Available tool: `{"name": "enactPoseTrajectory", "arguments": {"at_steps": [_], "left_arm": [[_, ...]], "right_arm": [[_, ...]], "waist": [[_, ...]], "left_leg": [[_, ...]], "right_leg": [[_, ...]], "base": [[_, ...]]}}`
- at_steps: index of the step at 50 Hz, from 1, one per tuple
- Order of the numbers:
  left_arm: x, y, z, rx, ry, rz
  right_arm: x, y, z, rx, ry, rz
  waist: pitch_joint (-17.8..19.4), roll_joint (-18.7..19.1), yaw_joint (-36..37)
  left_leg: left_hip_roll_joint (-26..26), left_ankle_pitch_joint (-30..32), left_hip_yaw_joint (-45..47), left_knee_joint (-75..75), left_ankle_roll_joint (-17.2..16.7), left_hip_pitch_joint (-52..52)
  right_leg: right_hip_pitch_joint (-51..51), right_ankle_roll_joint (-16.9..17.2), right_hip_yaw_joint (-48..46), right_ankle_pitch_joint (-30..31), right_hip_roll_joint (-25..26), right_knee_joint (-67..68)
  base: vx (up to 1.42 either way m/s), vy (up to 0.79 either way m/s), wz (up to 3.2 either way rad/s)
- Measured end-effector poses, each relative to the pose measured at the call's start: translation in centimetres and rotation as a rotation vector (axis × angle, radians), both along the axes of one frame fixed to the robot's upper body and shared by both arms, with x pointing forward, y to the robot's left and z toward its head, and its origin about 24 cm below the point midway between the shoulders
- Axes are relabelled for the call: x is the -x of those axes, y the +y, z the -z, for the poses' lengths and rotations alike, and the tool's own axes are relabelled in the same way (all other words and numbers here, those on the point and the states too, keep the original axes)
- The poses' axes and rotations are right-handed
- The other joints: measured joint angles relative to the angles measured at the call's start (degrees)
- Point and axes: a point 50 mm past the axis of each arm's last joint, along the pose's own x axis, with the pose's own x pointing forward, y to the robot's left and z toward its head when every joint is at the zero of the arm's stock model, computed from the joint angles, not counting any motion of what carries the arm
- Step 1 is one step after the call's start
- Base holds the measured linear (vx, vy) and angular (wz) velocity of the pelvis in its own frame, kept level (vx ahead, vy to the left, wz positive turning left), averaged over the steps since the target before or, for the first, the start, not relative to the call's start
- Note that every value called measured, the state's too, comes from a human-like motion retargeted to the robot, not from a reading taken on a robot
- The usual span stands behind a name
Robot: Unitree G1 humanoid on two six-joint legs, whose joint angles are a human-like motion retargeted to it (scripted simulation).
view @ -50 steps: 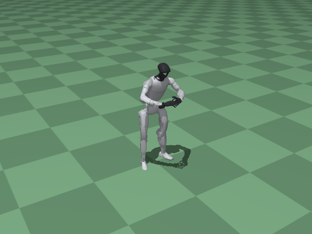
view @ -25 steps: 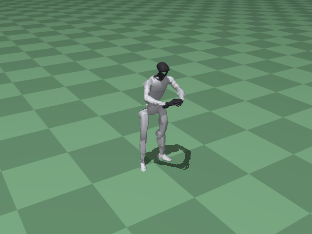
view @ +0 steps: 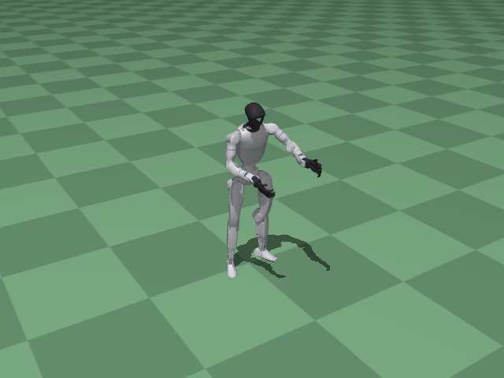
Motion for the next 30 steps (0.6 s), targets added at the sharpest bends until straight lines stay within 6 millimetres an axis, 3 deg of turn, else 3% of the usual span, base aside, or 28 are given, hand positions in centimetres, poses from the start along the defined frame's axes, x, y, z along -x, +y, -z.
{"name": "enactPoseTrajectory", "arguments": {"at_steps": [2,5,8,9,10,13,14,15,18,19,20,21,22,23,24,25,30], "left_arm": [[-0.4,-1.5,-1.8,-0.130,-0.026,0.041],[-0.7,-4.9,-4.0,-0.330,-0.083,0.072],[-1.0,-9.0,-4.6,-0.552,-0.122,0.076],[-1.0,-10.4,-4.7,-0.593,-0.133,0.062],[-1.1,-11.8,-4.7,-0.618,-0.147,0.042],[-1.5,-15.0,-3.3,-0.859,-0.138,0.026],[-1.6,-16.0,-2.5,-0.977,-0.134,0.028],[-1.8,-16.8,-1.7,-1.113,-0.127,0.035],[-1.9,-17.9,0.7,-1.318,-0.134,-0.002],[-1.8,-18.1,1.1,-1.335,-0.151,-0.024],[-1.7,-18.2,1.4,-1.330,-0.174,-0.051],[-1.6,-18.2,1.8,-1.347,-0.187,-0.057],[-1.5,-18.1,2.3,-1.375,-0.198,-0.058],[-1.5,-17.9,2.7,-1.424,-0.202,-0.049],[-1.4,-17.6,2.7,-1.417,-0.221,-0.057],[-1.3,-17.4,2.3,-1.381,-0.248,-0.075],[-0.5,-16.3,0.6,-1.230,-0.331,-0.068]], "right_arm": [[-0.1,-0.1,0.9,0.115,0.013,-0.091],[-0.5,-1.2,1.3,0.203,0.000,-0.032],[-0.8,-2.1,1.3,0.282,-0.035,0.006],[-0.7,-2.4,0.6,-0.024,-0.013,0.108],[-0.3,-3.2,0.6,-0.484,0.088,0.275],[-0.6,-4.0,0.1,-0.477,0.060,0.314],[-1.1,-3.9,-0.4,-0.156,-0.023,0.229],[-1.7,-4.1,-0.1,0.331,-0.074,0.116],[-2.1,-5.0,-1.6,0.408,-0.136,0.222],[-1.9,-5.1,-3.1,0.139,-0.170,0.331],[-1.3,-5.7,-4.3,-0.284,-0.143,0.479],[-1.3,-6.0,-5.3,-0.300,-0.183,0.518],[-1.4,-6.0,-6.3,-0.155,-0.252,0.518],[-2.2,-6.1,-6.8,0.323,-0.336,0.469],[-2.0,-6.0,-8.0,0.331,-0.388,0.520],[-1.4,-5.8,-9.4,0.098,-0.417,0.603],[-1.0,-4.2,-14.0,0.515,-0.741,0.662]], "waist": [[-0.2,0.6,-0.4],[-0.1,1.3,-1.2],[0.4,1.7,-2.2],[0.8,1.7,-2.9],[1.2,1.7,-3.6],[1.9,0.9,-5.4],[2.4,0.5,-5.7],[2.9,0.1,-6.0],[3.8,-1.2,-7.9],[4.1,-1.6,-8.5],[4.4,-2.1,-9.3],[4.3,-2.5,-9.5],[4.2,-2.9,-9.6],[4.2,-3.3,-9.3],[4.2,-3.5,-9.3],[4.3,-3.7,-9.5],[3.0,-4.6,-7.0]], "left_leg": [[0.1,-0.1,0.5,0.0,0.0,0.4],[0.5,-0.1,1.2,0.0,0.0,1.2],[1.1,-0.3,1.6,0.0,0.0,2.2],[1.0,-0.3,1.6,0.0,0.0,2.4],[0.8,-0.2,1.6,0.0,0.0,2.4],[1.1,-0.4,1.8,0.0,0.0,2.8],[1.4,-0.6,2.0,0.0,0.0,3.4],[1.8,-0.8,2.3,0.0,0.0,4.1],[2.0,-0.9,2.8,0.0,0.0,4.5],[2.0,-0.8,2.9,0.0,0.0,4.3],[1.8,-0.6,2.9,0.0,0.0,4.0],[1.9,-0.6,3.2,0.0,0.0,3.8],[2.1,-0.6,3.5,0.0,0.0,3.9],[2.6,-0.8,3.9,0.0,0.0,4.4],[2.7,-0.7,4.1,0.0,0.0,4.4],[2.8,-0.6,4.3,0.0,0.0,4.2],[3.9,-0.4,5.4,0.0,0.0,4.5]], "right_leg": [[0.1,0.0,0.7,-0.1,0.1,-0.1],[0.4,0.0,1.5,-0.3,0.5,-0.2],[0.9,0.0,2.2,-0.8,0.9,0.1],[1.1,0.0,2.3,-0.8,0.9,0.1],[1.2,0.0,2.2,-0.7,0.8,0.1],[1.3,0.0,2.7,-1.0,0.9,0.4],[1.5,0.0,3.0,-1.2,1.1,0.5],[1.9,0.0,3.5,-1.6,1.4,0.7],[1.9,0.0,4.0,-1.5,1.6,0.7],[1.8,0.0,4.1,-1.3,1.7,0.6],[1.6,0.0,4.0,-1.0,1.7,0.4],[1.3,0.0,4.2,-0.9,1.9,0.4],[1.2,0.0,4.5,-0.9,2.1,0.3],[1.4,0.0,4.9,-1.0,2.5,0.4],[1.3,0.0,5.1,-0.9,2.8,0.3],[1.2,0.0,5.1,-0.7,3.0,0.1],[1.0,0.0,5.7,-0.5,4.6,-0.4]], "base": [[0.02,-0.03,-0.28],[0.02,-0.05,-0.28],[0.02,-0.04,-0.16],[0.00,0.00,0.00],[0.00,0.00,0.00],[0.01,-0.01,-0.06],[0.04,-0.05,-0.28],[0.04,-0.05,-0.29],[0.01,-0.01,-0.08],[-0.07,-0.01,-0.06],[-0.08,-0.02,-0.07],[0.00,0.00,0.00],[0.01,-0.07,-0.34],[0.01,-0.08,-0.34],[-0.02,-0.08,-0.27],[-0.04,-0.07,-0.19],[0.00,-0.09,-0.21]]}}
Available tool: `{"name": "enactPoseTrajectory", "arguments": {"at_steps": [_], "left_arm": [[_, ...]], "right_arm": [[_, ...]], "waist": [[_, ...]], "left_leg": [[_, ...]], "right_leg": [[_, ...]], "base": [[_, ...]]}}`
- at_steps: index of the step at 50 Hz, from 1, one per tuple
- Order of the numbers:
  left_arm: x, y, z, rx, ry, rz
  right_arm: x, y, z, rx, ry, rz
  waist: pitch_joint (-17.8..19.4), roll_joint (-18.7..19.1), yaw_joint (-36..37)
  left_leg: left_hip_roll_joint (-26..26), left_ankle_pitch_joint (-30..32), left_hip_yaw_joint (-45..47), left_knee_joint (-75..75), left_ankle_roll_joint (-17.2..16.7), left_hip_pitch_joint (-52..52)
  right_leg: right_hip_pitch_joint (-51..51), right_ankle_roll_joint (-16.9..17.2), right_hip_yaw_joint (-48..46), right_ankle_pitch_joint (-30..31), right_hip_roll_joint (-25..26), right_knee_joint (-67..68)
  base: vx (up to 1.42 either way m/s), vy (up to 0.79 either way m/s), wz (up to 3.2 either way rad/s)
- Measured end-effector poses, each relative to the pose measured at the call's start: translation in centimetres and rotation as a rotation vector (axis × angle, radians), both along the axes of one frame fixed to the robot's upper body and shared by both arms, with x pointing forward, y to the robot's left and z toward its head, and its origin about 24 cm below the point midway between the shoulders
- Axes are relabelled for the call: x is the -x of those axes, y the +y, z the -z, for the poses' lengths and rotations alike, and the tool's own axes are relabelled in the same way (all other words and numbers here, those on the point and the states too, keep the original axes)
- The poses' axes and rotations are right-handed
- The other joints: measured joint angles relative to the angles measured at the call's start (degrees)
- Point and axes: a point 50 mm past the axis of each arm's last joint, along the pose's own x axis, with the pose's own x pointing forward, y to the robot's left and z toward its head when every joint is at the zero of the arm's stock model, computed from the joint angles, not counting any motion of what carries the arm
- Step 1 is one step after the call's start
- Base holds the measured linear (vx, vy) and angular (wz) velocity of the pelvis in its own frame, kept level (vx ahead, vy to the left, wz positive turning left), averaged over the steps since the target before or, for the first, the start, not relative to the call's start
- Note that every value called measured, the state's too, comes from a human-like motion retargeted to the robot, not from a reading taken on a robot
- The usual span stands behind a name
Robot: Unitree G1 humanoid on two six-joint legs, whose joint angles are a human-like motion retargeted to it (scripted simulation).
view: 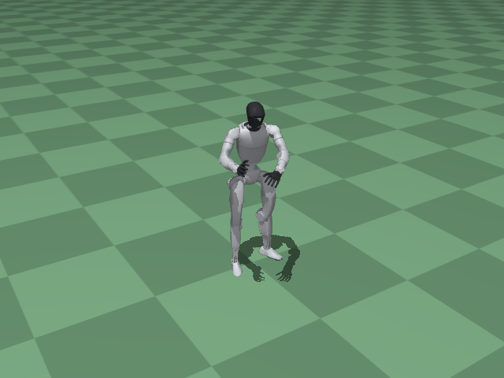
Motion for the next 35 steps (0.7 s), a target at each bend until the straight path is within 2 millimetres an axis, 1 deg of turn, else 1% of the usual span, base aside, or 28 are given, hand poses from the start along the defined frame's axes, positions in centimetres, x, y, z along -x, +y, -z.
{"name": "enactPoseTrajectory", "arguments": {"at_steps": [3,5,7,9,11,13,15,17,20,22,23,25,27,30,33,35], "left_arm": [[0.5,0.3,-1.5,0.178,0.006,0.060],[0.8,0.5,-2.3,0.325,0.028,0.108],[1.2,0.8,-2.7,0.494,0.065,0.160],[1.5,1.3,-2.8,0.672,0.105,0.203],[1.7,1.9,-2.4,0.821,0.139,0.219],[1.7,2.5,-1.5,0.916,0.173,0.202],[1.5,2.9,-0.1,0.948,0.220,0.164],[1.3,3.0,1.7,0.929,0.293,0.128],[1.8,2.5,4.4,0.875,0.398,0.119],[3.0,2.0,5.7,0.841,0.429,0.160],[3.8,1.7,6.1,0.823,0.435,0.191],[5.6,1.3,6.8,0.786,0.437,0.264],[7.4,1.2,7.3,0.736,0.429,0.333],[9.5,1.6,8.0,0.610,0.403,0.398],[10.0,2.2,8.1,0.396,0.344,0.411],[9.5,2.5,7.7,0.237,0.294,0.401]], "right_arm": [[0.0,2.0,-1.6,0.297,-0.068,0.058],[0.0,3.7,-2.2,0.488,-0.095,0.080],[0.0,5.6,-2.2,0.675,-0.112,0.093],[-0.1,7.6,-1.7,0.854,-0.125,0.106],[-0.3,9.6,-0.8,1.008,-0.131,0.114],[-0.5,11.3,0.6,1.114,-0.112,0.109],[-0.8,12.5,2.3,1.150,-0.043,0.073],[-1.1,12.9,4.3,1.079,0.088,-0.009],[-0.8,12.5,6.9,0.840,0.284,-0.171],[0.1,11.7,8.1,0.727,0.327,-0.251],[0.8,11.2,8.6,0.709,0.323,-0.277],[2.4,10.4,9.3,0.732,0.283,-0.315],[4.0,9.8,9.7,0.801,0.220,-0.343],[6.0,9.5,9.8,0.916,0.133,-0.395],[6.9,10.0,9.5,1.065,0.063,-0.441],[6.7,10.6,9.2,1.177,0.022,-0.444]], "waist": [[-0.5,-0.1,2.0],[-0.7,-0.2,3.4],[-0.7,-0.3,4.7],[-0.3,-0.4,5.9],[0.3,-0.6,7.1],[1.0,-0.8,8.1],[1.8,-0.9,9.0],[2.5,-0.8,9.9],[3.0,-0.3,10.9],[2.8,0.2,11.4],[2.5,0.5,11.5],[1.7,0.9,11.5],[0.7,1.1,11.2],[-0.5,0.8,10.5],[-0.5,0.0,9.5],[0.2,-0.7,8.8]], "left_leg": [[0.7,0.0,0.4,0.0,0.0,0.5],[1.2,-0.1,0.6,0.0,0.0,0.8],[1.6,-0.1,0.6,0.0,0.0,1.1],[2.0,-0.1,0.6,0.0,0.0,1.3],[2.4,0.0,0.6,0.0,0.1,1.3],[2.7,0.1,0.4,0.0,0.1,1.2],[2.9,0.4,0.0,0.0,0.1,0.9],[3.0,0.6,-0.6,0.0,0.1,0.5],[2.8,0.8,-1.7,0.0,0.1,-0.2],[2.6,0.8,-2.4,0.0,0.0,-0.7],[2.5,0.8,-2.7,0.0,0.0,-0.9],[2.4,0.7,-3.3,0.0,0.0,-1.3],[2.3,0.5,-3.6,0.0,0.0,-1.4],[2.4,0.2,-3.6,0.0,0.0,-1.2],[2.6,0.1,-3.1,0.0,0.1,-0.5],[2.6,0.1,-2.6,0.0,0.2,-0.3]], "right_leg": [[0.2,0.0,0.3,-0.2,0.7,0.0],[0.4,0.0,0.4,-0.4,1.1,0.2],[0.5,0.0,0.5,-0.6,1.5,0.4],[0.5,0.0,0.5,-0.7,1.8,0.5],[0.5,0.0,0.4,-0.7,2.1,0.6],[0.5,0.0,0.2,-0.6,2.3,0.5],[0.5,0.0,-0.3,-0.5,2.5,0.3],[0.6,0.0,-0.8,-0.5,2.5,0.1],[0.6,0.0,-1.8,-0.5,2.4,-0.2],[0.6,0.0,-2.5,-0.7,2.1,-0.2],[0.5,0.0,-2.8,-0.9,2.0,-0.1],[0.4,0.0,-3.3,-1.2,1.6,0.2],[0.2,0.0,-3.5,-1.7,1.3,0.8],[0.0,0.0,-3.5,-2.3,1.1,2.0],[-0.2,0.0,-2.8,-2.7,1.0,3.1],[-0.5,0.0,-2.3,-2.6,0.9,3.5]], "base": [[0.03,-0.09,-0.15],[0.04,-0.08,-0.10],[0.03,-0.08,-0.06],[0.01,-0.08,-0.03],[-0.01,-0.08,0.01],[-0.02,-0.07,0.08],[-0.03,-0.06,0.16],[-0.02,-0.05,0.25],[0.01,-0.02,0.33],[0.05,0.01,0.35],[0.07,0.02,0.33],[0.09,0.02,0.28],[0.11,0.02,0.18],[0.10,0.01,0.03],[0.05,-0.01,-0.15],[-0.03,0.00,-0.24]]}}
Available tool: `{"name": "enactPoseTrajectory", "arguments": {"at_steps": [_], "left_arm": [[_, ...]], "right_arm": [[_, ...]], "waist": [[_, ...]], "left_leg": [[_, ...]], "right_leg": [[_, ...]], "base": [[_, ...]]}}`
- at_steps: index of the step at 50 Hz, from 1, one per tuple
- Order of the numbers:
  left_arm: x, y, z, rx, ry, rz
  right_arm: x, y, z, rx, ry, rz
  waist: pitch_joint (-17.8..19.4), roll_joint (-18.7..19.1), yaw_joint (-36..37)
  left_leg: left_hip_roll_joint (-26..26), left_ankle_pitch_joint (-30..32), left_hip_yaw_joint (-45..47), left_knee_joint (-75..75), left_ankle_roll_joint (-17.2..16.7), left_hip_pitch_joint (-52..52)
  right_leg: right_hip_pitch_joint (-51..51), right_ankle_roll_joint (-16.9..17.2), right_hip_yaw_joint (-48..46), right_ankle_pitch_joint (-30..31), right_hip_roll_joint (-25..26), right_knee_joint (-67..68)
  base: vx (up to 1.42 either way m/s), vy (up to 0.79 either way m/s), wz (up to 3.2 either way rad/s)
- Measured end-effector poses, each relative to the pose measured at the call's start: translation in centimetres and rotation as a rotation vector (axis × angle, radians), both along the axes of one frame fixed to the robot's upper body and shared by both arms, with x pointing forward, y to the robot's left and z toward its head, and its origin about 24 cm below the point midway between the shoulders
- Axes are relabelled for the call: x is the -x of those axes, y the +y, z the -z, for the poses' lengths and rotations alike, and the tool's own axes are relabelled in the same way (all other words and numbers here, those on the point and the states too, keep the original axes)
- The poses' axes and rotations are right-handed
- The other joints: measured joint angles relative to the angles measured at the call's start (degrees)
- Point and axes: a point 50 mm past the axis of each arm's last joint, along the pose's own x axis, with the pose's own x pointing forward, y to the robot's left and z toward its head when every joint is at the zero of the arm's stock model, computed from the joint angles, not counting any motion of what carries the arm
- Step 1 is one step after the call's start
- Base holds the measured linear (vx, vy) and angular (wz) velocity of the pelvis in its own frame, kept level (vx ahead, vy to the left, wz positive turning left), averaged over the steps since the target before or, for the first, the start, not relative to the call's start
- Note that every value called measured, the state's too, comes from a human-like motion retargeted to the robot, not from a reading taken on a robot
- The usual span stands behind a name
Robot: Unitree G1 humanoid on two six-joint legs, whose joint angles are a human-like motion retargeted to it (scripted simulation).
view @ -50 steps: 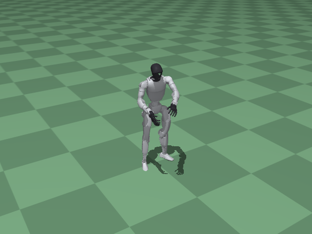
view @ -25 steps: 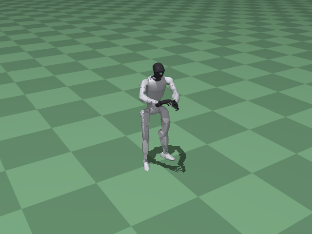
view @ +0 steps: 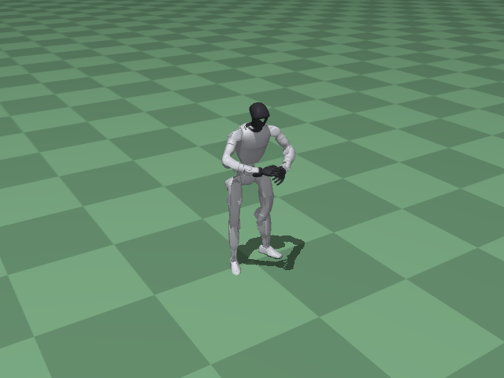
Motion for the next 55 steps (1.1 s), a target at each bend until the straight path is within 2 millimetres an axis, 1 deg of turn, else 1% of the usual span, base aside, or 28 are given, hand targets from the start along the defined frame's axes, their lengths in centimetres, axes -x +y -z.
{"name": "enactPoseTrajectory", "arguments": {"at_steps": [3,5,7,10,12,13,15,17,20,23,25,28,30,32,34,35,37,40,42,43,45,46,49,52,55], "left_arm": [[-2.1,0.4,-1.2,-0.199,-0.106,-0.046],[-4.3,0.6,-2.4,-0.306,-0.159,-0.120],[-6.9,0.7,-3.6,-0.386,-0.197,-0.237],[-10.2,0.7,-5.2,-0.462,-0.222,-0.426],[-11.3,0.3,-6.2,-0.453,-0.220,-0.505],[-11.4,0.0,-6.7,-0.425,-0.219,-0.524],[-11.2,-0.6,-7.6,-0.327,-0.227,-0.514],[-10.0,-1.1,-8.4,-0.199,-0.244,-0.434],[-6.7,-1.2,-8.9,-0.039,-0.267,-0.253],[-2.9,-0.4,-8.5,0.070,-0.279,-0.099],[-0.8,0.1,-7.8,0.130,-0.272,-0.037],[0.6,0.4,-6.4,0.175,-0.242,-0.009],[0.6,0.2,-5.5,0.164,-0.227,-0.020],[-0.5,-0.3,-4.6,0.122,-0.223,-0.065],[-2.5,-0.9,-3.7,0.073,-0.213,-0.146],[-3.7,-1.2,-3.3,0.050,-0.204,-0.196],[-6.5,-1.9,-2.6,0.033,-0.130,-0.315],[-9.8,-3.2,-2.3,0.115,0.080,-0.473],[-10.8,-4.0,-3.2,0.234,0.201,-0.518],[-10.9,-4.5,-3.9,0.294,0.230,-0.517],[-10.8,-5.2,-5.5,0.393,0.230,-0.470],[-10.5,-5.5,-6.3,0.429,0.204,-0.424],[-8.8,-5.3,-8.0,0.482,0.098,-0.279],[-6.5,-3.7,-8.7,0.493,-0.009,-0.167],[-4.1,-1.3,-8.4,0.519,-0.078,-0.109]], "right_arm": [[-1.6,1.2,-1.0,0.128,-0.103,0.019],[-3.4,2.1,-1.9,0.195,-0.187,0.083],[-5.8,2.9,-3.0,0.253,-0.273,0.194],[-8.9,3.4,-4.1,0.315,-0.324,0.392],[-10.1,3.2,-4.6,0.277,-0.294,0.495],[-10.4,3.0,-5.0,0.233,-0.274,0.526],[-10.4,2.5,-5.9,0.110,-0.255,0.542],[-9.5,1.7,-6.7,-0.005,-0.276,0.497],[-6.9,0.4,-7.1,-0.121,-0.318,0.376],[-3.8,-0.7,-6.8,-0.184,-0.329,0.233],[-1.9,-1.1,-6.4,-0.209,-0.315,0.148],[-0.2,-1.2,-5.1,-0.218,-0.259,0.068],[0.1,-0.9,-4.1,-0.210,-0.215,0.051],[-0.7,-0.6,-3.1,-0.199,-0.174,0.076],[-2.4,-0.4,-2.3,-0.189,-0.130,0.141],[-3.5,-0.3,-2.0,-0.183,-0.109,0.185],[-6.0,-0.5,-1.6,-0.155,-0.049,0.301],[-9.4,-1.3,-1.5,-0.093,0.058,0.478],[-10.7,-1.8,-2.2,-0.068,0.091,0.557],[-11.1,-1.9,-2.8,-0.069,0.083,0.582],[-11.3,-2.1,-4.4,-0.106,0.029,0.596],[-11.0,-2.1,-5.3,-0.140,-0.016,0.579],[-9.4,-2.1,-7.4,-0.232,-0.138,0.489],[-6.9,-2.0,-8.1,-0.269,-0.240,0.372],[-4.6,-1.9,-7.9,-0.260,-0.336,0.277]], "waist": [[2.1,-1.0,-0.9],[3.7,-1.6,-1.3],[5.4,-2.0,-1.5],[6.7,-2.1,-1.1],[6.7,-1.8,-0.8],[6.4,-1.6,-0.6],[5.7,-0.9,-0.2],[4.7,-0.2,0.1],[2.7,0.9,0.4],[1.3,1.3,0.4],[1.0,1.4,0.5],[1.4,1.1,0.7],[2.2,0.8,0.7],[3.2,0.5,0.6],[4.2,0.6,0.3],[4.7,0.7,0.2],[5.4,1.0,0.0],[5.7,1.8,0.1],[5.1,2.1,0.3],[4.7,2.3,0.4],[3.6,2.4,0.8],[3.3,2.5,0.9],[1.7,2.5,1.4],[0.1,2.3,2.2],[-0.5,1.8,2.7]], "left_leg": [[0.1,0.3,0.9,0.0,-0.1,0.0],[0.3,0.8,1.5,0.0,-0.2,-0.4],[0.3,1.4,2.0,0.0,-0.2,-1.2],[0.3,2.5,2.5,0.0,-0.2,-3.0],[0.2,3.2,2.7,0.0,-0.2,-4.0],[0.2,3.4,2.7,0.0,-0.2,-4.5],[0.1,3.6,2.8,0.0,-0.2,-4.9],[0.0,3.4,2.8,0.0,-0.2,-4.6],[0.0,2.5,2.9,0.0,-0.2,-3.5],[0.1,1.4,3.2,0.0,-0.2,-1.8],[0.3,0.6,3.4,0.0,-0.2,-0.5],[0.7,-0.1,3.9,0.0,-0.2,1.2],[0.9,-0.4,4.1,0.0,-0.1,1.9],[0.9,-0.2,4.0,0.0,0.0,1.6],[1.0,0.2,3.6,0.0,-0.1,1.0],[1.1,0.4,3.4,0.0,-0.2,0.5],[0.9,1.2,2.7,0.0,-0.2,-0.9],[0.3,2.3,1.7,0.0,-0.2,-3.5],[-0.4,2.9,1.2,0.0,-0.2,-5.1],[-0.7,3.1,1.0,0.0,-0.2,-5.6],[-1.2,3.3,0.8,0.0,-0.2,-6.5],[-1.3,3.2,0.7,0.0,-0.2,-6.2],[-1.3,2.5,0.9,0.0,-0.2,-4.9],[-0.6,1.6,1.7,0.0,-0.2,-3.0],[0.4,0.7,2.8,0.0,-0.2,-0.9]], "right_leg": [[-0.4,0.0,0.8,0.7,0.3,-0.3],[-0.7,0.0,1.2,1.6,0.8,-1.1],[-1.2,0.0,1.2,2.7,1.3,-2.4],[-2.5,0.0,1.1,4.7,2.2,-4.2],[-3.2,0.0,0.9,5.7,2.7,-5.1],[-3.6,0.0,0.8,6.0,2.8,-5.4],[-3.9,0.0,0.7,6.2,2.9,-5.6],[-3.8,0.0,0.8,5.8,2.8,-5.3],[-3.1,0.0,1.2,4.6,2.3,-4.4],[-2.3,0.0,1.9,3.0,1.9,-2.9],[-1.6,0.0,2.5,2.0,1.7,-1.9],[-0.8,0.0,3.3,0.9,1.7,-0.8],[-0.5,0.0,3.6,0.7,1.8,-0.5],[-0.5,0.0,3.5,0.9,1.8,-0.7],[-0.7,0.0,3.1,1.4,2.0,-1.2],[-0.9,0.0,2.7,1.8,2.1,-1.6],[-1.5,0.0,1.9,2.6,2.1,-2.5],[-2.8,0.0,0.6,4.0,2.0,-3.8],[-3.8,0.0,-0.1,4.7,1.6,-4.3],[-4.1,0.0,-0.4,4.9,1.3,-4.5],[-4.8,0.0,-0.5,5.0,0.8,-4.5],[-4.5,0.0,-0.5,4.8,0.6,-4.3],[-3.7,0.0,0.0,3.9,0.4,-3.6],[-2.7,0.0,1.0,2.9,0.8,-2.8],[-1.7,0.0,2.1,2.0,1.6,-2.0]], "base": [[-0.10,-0.01,-0.28],[-0.17,-0.03,-0.27],[-0.21,-0.04,-0.21],[-0.22,-0.06,-0.15],[-0.16,-0.05,-0.07],[-0.09,-0.04,-0.04],[0.00,0.00,0.00],[0.11,0.01,0.00],[0.20,0.04,-0.01],[0.24,0.04,-0.08],[0.22,0.03,-0.15],[0.14,0.01,-0.17],[0.03,0.00,-0.07],[-0.04,-0.01,0.02],[-0.12,-0.03,0.12],[-0.16,-0.02,0.22],[-0.19,-0.01,0.28],[-0.19,0.02,0.32],[-0.13,0.04,0.31],[-0.07,0.05,0.26],[-0.01,0.03,0.10],[0.06,0.04,0.09],[0.13,0.01,-0.06],[0.17,-0.04,-0.28],[0.14,-0.07,-0.36]]}}
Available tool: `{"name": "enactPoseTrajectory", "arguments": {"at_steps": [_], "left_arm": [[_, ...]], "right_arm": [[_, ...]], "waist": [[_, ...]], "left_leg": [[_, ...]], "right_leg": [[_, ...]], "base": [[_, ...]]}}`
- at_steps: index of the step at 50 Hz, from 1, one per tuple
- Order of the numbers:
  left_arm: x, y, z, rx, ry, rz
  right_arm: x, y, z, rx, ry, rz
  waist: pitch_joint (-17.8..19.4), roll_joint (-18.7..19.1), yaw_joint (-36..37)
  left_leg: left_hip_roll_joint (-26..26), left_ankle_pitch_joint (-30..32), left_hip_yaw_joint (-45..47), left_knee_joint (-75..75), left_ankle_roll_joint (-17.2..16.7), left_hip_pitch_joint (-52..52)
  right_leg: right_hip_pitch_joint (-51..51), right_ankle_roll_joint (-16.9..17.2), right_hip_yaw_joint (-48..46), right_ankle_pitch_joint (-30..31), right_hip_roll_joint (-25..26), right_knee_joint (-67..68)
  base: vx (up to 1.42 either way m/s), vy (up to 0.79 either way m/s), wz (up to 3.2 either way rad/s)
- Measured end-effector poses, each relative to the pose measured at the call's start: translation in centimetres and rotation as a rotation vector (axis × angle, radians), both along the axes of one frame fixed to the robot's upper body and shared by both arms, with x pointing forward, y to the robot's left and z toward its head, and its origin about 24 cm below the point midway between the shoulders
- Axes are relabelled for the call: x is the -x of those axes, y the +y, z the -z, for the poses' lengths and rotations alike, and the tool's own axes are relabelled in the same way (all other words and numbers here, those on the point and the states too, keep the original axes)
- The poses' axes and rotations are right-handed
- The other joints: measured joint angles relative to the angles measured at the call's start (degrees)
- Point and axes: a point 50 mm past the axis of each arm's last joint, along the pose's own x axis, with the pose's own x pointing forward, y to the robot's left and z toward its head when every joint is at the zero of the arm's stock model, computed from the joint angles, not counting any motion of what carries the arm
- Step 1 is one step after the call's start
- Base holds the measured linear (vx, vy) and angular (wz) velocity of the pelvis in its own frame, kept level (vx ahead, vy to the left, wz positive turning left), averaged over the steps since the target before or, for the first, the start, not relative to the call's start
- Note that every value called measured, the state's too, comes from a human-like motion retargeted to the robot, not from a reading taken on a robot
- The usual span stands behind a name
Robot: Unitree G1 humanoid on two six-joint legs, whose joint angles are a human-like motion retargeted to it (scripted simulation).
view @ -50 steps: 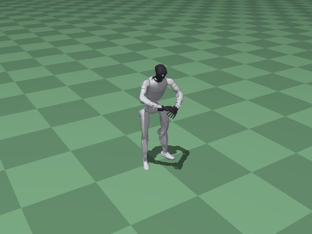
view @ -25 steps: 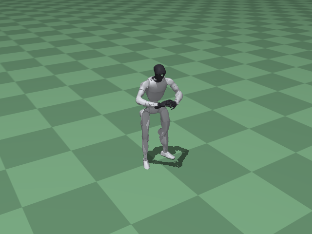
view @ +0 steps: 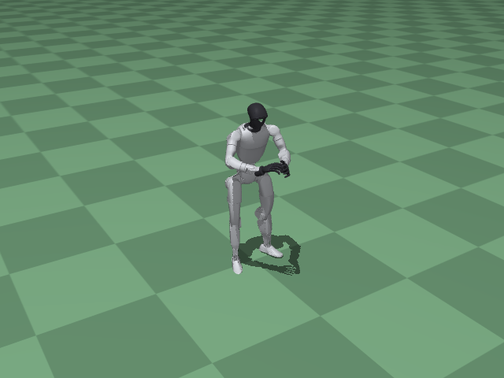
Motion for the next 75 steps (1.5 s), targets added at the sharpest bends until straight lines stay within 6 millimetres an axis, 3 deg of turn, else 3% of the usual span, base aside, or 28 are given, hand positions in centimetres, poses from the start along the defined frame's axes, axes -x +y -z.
{"name": "enactPoseTrajectory", "arguments": {"at_steps": [4,7,10,12,15,18,22,28,32,36,42,45,50,52,53,54,55,60,62,65,66,67,68,69,70,73,74,75], "left_arm": [[2.5,2.4,2.2,-0.029,-0.032,-0.034],[2.6,2.3,4.4,-0.131,-0.004,-0.082],[0.7,1.0,5.6,-0.306,0.018,-0.133],[-1.5,-0.4,5.4,-0.458,0.004,-0.189],[-4.6,-2.0,4.2,-0.679,-0.016,-0.292],[-6.4,-3.0,2.6,-0.752,0.060,-0.326],[-7.1,-3.7,0.6,-0.538,0.239,-0.225],[-5.8,-3.0,-0.1,-0.026,0.347,0.011],[-3.8,-0.7,1.3,0.353,0.416,0.231],[-2.1,2.6,4.3,0.732,0.513,0.394],[-1.0,10.1,8.6,1.112,0.586,0.337],[-1.1,14.1,9.0,1.131,0.559,0.219],[-1.9,17.7,6.2,1.033,0.480,0.090],[-2.6,17.9,4.4,0.955,0.461,0.065],[-2.9,17.9,3.5,0.924,0.451,0.060],[-3.3,17.7,2.5,0.894,0.443,0.061],[-3.6,17.5,1.5,0.864,0.434,0.064],[-4.8,14.5,-2.4,0.579,0.404,0.049],[-5.0,12.6,-3.3,0.341,0.397,0.037],[-5.2,9.6,-3.6,0.085,0.375,-0.006],[-5.3,8.5,-3.5,0.012,0.368,-0.019],[-5.3,7.5,-3.5,-0.061,0.352,-0.037],[-5.4,6.3,-3.4,-0.133,0.322,-0.064],[-5.5,5.2,-3.2,-0.210,0.310,-0.084],[-5.6,4.2,-2.8,-0.290,0.307,-0.101],[-6.2,0.9,-1.5,-0.584,0.219,-0.228],[-6.4,-0.3,-1.0,-0.664,0.177,-0.283],[-6.5,-1.5,-0.5,-0.731,0.123,-0.341]], "right_arm": [[1.5,0.3,1.9,0.057,-0.050,-0.043],[1.2,0.4,4.3,0.064,0.018,-0.034],[-0.1,-0.1,6.5,0.045,0.116,0.024],[-1.6,-0.8,7.0,0.044,0.155,0.096],[-4.0,-1.9,6.8,0.047,0.217,0.219],[-5.9,-2.9,5.7,-0.018,0.312,0.315],[-6.6,-3.6,4.1,-0.231,0.399,0.314],[-4.6,-3.3,3.5,-0.427,0.418,0.151],[-2.9,-2.9,4.5,-0.529,0.513,0.027],[-1.5,-2.5,6.2,-0.691,0.679,-0.100],[0.1,-3.2,8.4,-1.071,0.931,-0.309],[0.7,-4.1,9.0,-1.229,1.023,-0.424],[0.8,-5.6,9.6,-1.423,1.117,-0.564],[0.3,-5.4,9.4,-1.029,0.996,-0.295],[0.3,-5.3,9.6,-1.081,1.017,-0.308],[0.2,-5.4,9.9,-1.318,1.104,-0.441],[0.2,-5.7,10.4,-1.665,1.181,-0.632],[-0.2,-5.4,11.4,-1.773,1.207,-0.657],[-0.6,-5.0,11.4,-1.203,1.224,-0.475],[-0.6,-4.6,11.8,-0.975,1.191,-0.377],[-0.6,-4.5,12.0,-0.982,1.205,-0.373],[-0.7,-4.4,12.2,-0.813,1.145,-0.246],[-1.2,-5.0,12.3,-0.307,0.851,0.084],[-1.0,-4.7,12.4,-0.407,0.925,0.017],[-0.5,-4.1,12.4,-0.815,1.158,-0.263],[-0.6,-4.3,12.6,-0.820,1.121,-0.205],[-0.4,-4.4,12.0,-1.101,1.086,-0.272],[0.0,-5.0,11.9,-1.550,1.053,-0.333]], "waist": [[1.1,-0.9,-0.6],[2.9,-1.3,-1.3],[4.8,-1.6,-1.7],[5.9,-1.6,-1.8],[6.6,-1.6,-2.1],[5.9,-1.6,-2.5],[4.0,-1.5,-2.1],[0.9,-1.7,0.3],[0.6,-2.8,1.6],[2.1,-4.2,3.5],[4.7,-4.1,7.5],[4.9,-2.4,8.3],[2.8,0.7,6.2],[1.8,1.6,5.0],[1.2,2.0,4.2],[0.9,2.4,3.5],[0.7,2.8,2.7],[-0.8,4.0,1.0],[-0.4,4.3,0.8],[0.3,4.5,-0.4],[0.8,4.5,-1.2],[1.2,4.6,-1.8],[1.6,4.6,-2.5],[2.1,4.5,-3.6],[2.7,4.4,-4.9],[3.3,4.1,-8.5],[3.5,3.9,-10.0],[3.7,3.7,-11.6]], "left_leg": [[0.9,-0.4,1.0,0.0,0.0,1.5],[1.3,-0.2,1.0,0.0,0.1,1.4],[1.3,0.6,0.2,0.0,0.1,0.3],[1.0,1.2,-0.6,0.0,0.0,-1.1],[0.2,2.3,-1.8,0.0,0.0,-3.5],[-0.9,2.9,-2.7,0.0,0.0,-5.6],[-1.7,2.8,-3.2,0.0,0.0,-6.1],[-1.2,0.8,-3.0,0.0,0.0,-2.9],[-1.1,-1.0,-3.0,0.0,0.0,0.4],[-1.7,-2.4,-2.9,0.0,0.7,2.9],[-2.2,-2.7,-2.8,0.0,1.0,3.4],[-2.2,-2.1,-3.4,0.0,0.0,2.4],[-4.7,-0.7,-5.5,0.0,0.0,-1.7],[-5.8,-0.4,-6.1,0.0,0.0,-2.8],[-6.3,-0.3,-6.4,0.0,0.0,-3.3],[-6.8,-0.2,-6.6,0.0,0.0,-3.5],[-7.2,-0.1,-6.8,0.0,0.0,-3.5],[-6.9,-0.6,-5.3,0.0,0.0,-2.8],[-5.9,-1.1,-3.9,0.0,0.0,-1.3],[-5.0,-1.5,-2.0,0.0,0.0,0.6],[-4.9,-1.6,-1.4,0.0,0.0,1.1],[-4.8,-1.6,-0.9,0.0,0.0,1.5],[-4.6,-1.7,-0.3,0.0,0.0,1.9],[-4.5,-1.7,0.0,0.0,0.0,2.2],[-4.5,-1.7,0.2,0.0,0.0,2.6],[-4.4,-1.5,0.5,0.0,0.0,2.4],[-4.6,-1.4,0.3,0.0,0.0,2.0],[-4.9,-1.1,0.0,0.0,0.0,1.4]], "right_leg": [[0.6,0.0,0.9,-0.5,0.9,0.5],[0.6,0.0,0.9,-0.2,1.3,0.3],[0.1,0.0,-0.1,0.4,1.5,-0.3],[-0.6,0.0,-1.1,1.1,1.4,-0.9],[-1.8,0.0,-2.6,2.2,0.9,-1.7],[-3.0,0.0,-3.6,3.1,0.0,-2.2],[-3.2,0.0,-4.0,3.1,-0.8,-2.2],[-0.7,0.0,-3.2,1.3,-1.3,-0.6],[1.8,0.0,-2.4,-0.4,-1.9,0.9],[3.8,0.0,-1.8,-1.6,-3.0,2.0],[4.6,0.0,-2.0,-1.5,-3.3,1.2],[4.5,0.0,-2.9,-0.9,-3.0,0.1],[2.4,0.0,-5.4,0.5,-5.0,-1.0],[1.7,0.0,-6.0,0.6,-6.1,-0.8],[1.4,0.0,-6.2,0.6,-6.6,-0.7],[1.4,0.0,-6.4,0.7,-7.1,-0.6],[1.5,0.0,-6.6,0.7,-7.5,-0.6],[1.1,0.0,-4.9,0.5,-7.2,-0.4],[1.7,0.0,-3.4,0.2,-6.3,-0.4],[2.3,0.0,-1.3,0.0,-5.3,-0.5],[2.4,0.0,-0.8,-0.1,-5.1,-0.5],[2.5,0.0,-0.2,-0.1,-4.9,-0.5],[2.5,0.0,0.4,-0.1,-4.7,-0.5],[2.7,0.0,0.7,-0.1,-4.6,-0.6],[3.0,0.0,1.0,-0.1,-4.5,-0.8],[2.7,0.0,1.4,0.1,-4.3,-1.1],[2.5,0.0,1.2,0.3,-4.4,-1.3],[2.3,0.0,0.8,0.6,-4.5,-1.5]], "base": [[0.05,-0.07,-0.26],[-0.07,-0.06,-0.03],[-0.16,-0.04,0.20],[-0.21,-0.01,0.36],[-0.21,0.04,0.41],[-0.15,0.10,0.36],[0.00,0.10,0.15],[0.14,0.07,-0.04],[0.16,0.09,-0.02],[0.08,0.10,0.00],[-0.02,0.02,0.02],[-0.08,0.00,0.21],[-0.11,0.11,0.48],[-0.06,0.14,0.43],[-0.04,0.13,0.36],[-0.03,0.11,0.32],[-0.01,0.08,0.16],[0.03,-0.01,-0.30],[0.08,-0.10,-0.73],[0.06,-0.08,-0.69],[0.03,-0.05,-0.61],[0.01,-0.04,-0.58],[0.01,-0.04,-0.51],[0.02,-0.04,-0.39],[0.03,-0.04,-0.25],[0.01,-0.01,-0.06],[0.00,0.00,0.00],[-0.04,0.01,0.23]]}}
